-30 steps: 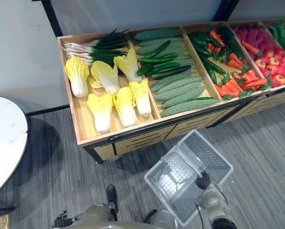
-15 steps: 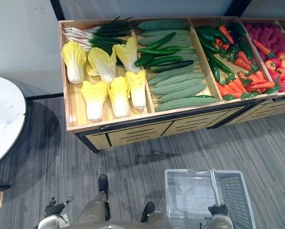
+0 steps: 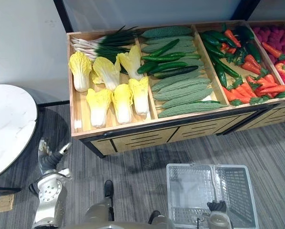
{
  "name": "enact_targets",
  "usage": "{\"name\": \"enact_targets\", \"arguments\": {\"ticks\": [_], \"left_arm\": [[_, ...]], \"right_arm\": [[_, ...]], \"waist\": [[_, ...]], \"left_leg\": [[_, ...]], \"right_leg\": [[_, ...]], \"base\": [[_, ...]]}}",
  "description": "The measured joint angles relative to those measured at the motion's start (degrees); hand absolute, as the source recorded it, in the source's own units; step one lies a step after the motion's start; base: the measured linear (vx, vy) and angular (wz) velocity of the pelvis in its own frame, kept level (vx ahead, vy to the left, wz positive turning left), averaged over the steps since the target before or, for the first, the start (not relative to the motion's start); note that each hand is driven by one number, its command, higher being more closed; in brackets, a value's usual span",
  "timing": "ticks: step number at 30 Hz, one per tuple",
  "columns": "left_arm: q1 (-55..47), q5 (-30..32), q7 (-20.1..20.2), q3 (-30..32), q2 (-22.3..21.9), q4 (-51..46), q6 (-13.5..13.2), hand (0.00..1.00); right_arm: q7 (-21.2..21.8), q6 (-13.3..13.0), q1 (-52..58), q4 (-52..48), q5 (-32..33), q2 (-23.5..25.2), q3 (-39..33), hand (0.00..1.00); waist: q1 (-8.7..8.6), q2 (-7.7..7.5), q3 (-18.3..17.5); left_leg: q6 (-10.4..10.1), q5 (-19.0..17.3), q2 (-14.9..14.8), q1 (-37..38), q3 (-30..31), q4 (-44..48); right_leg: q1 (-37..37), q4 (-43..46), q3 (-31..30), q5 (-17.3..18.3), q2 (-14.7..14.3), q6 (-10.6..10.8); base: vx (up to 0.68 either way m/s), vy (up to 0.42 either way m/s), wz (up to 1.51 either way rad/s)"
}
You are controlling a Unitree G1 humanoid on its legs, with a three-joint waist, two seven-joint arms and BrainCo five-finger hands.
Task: Pick vegetable in the basket
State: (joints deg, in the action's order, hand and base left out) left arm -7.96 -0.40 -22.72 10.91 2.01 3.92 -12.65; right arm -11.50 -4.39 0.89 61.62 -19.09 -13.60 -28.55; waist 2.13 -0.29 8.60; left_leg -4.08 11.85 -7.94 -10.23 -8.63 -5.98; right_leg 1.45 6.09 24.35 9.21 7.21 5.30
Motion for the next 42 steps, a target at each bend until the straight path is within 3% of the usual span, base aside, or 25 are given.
{"name": "enact_targets", "arguments": {"ticks": [11, 26, 28, 34, 42], "left_arm": [[6.64, 3.91, -4.44, 0.12, 1.05, -0.62, 0.94, 0.00], [17.07, 6.46, -4.50, 0.69, 5.61, 12.43, 7.48, 0.00], [17.98, 8.03, -4.35, 0.67, 6.10, 13.33, 8.38, 0.00], [21.26, 8.45, -3.74, 0.65, 7.38, 15.45, 10.63, 0.00], [23.80, 10.73, -5.08, 0.74, 7.57, 15.62, 10.73, 0.00]], "right_arm": [[0.16, 0.28, -0.11, 0.00, -0.47, 0.10, 4.77, 1.00], [0.95, 0.43, -4.59, -0.05, -3.38, -0.04, 9.99, 1.00], [1.25, 0.41, -5.36, -0.08, -3.38, 0.02, 11.15, 1.00], [1.79, 0.48, -7.74, -0.37, -3.39, -0.03, 11.15, 1.00], [1.96, 0.36, -11.07, -0.62, -3.36, -0.03, 11.19, 1.00]], "waist": [[-0.48, -0.15, -0.04], [-0.75, -1.48, 0.66], [-0.78, -2.15, 1.35], [-0.57, -2.32, 3.49], [-0.38, -2.13, 4.90]], "left_leg": [[0.10, -0.57, -0.56, 0.59, -1.83, 0.01], [-0.08, -0.69, -1.58, 0.18, -3.48, 0.00], [-0.26, -0.83, -1.53, 0.16, -3.54, 0.00], [-0.31, -0.86, -1.36, -0.81, -3.67, 0.02], [-0.27, -0.82, -1.45, -1.66, -4.84, 0.36]], "right_leg": [[-0.63, -0.04, -2.13, -0.13, -0.04, 0.13], [-2.33, 0.01, -4.28, -0.12, -0.92, 0.08], [-2.42, 0.02, -4.40, -0.12, -0.83, 0.08], [-3.50, 0.12, -4.62, -0.12, -0.76, 0.07], [-5.21, 0.53, -5.94, -0.12, -0.85, 0.07]], "base": [[0.01, 0.000, -0.10], [0.02, -0.015, -0.08], [0.00, 0.000, 0.00], [0.01, 0.000, 0.00], [0.03, -0.005, -0.08]]}}
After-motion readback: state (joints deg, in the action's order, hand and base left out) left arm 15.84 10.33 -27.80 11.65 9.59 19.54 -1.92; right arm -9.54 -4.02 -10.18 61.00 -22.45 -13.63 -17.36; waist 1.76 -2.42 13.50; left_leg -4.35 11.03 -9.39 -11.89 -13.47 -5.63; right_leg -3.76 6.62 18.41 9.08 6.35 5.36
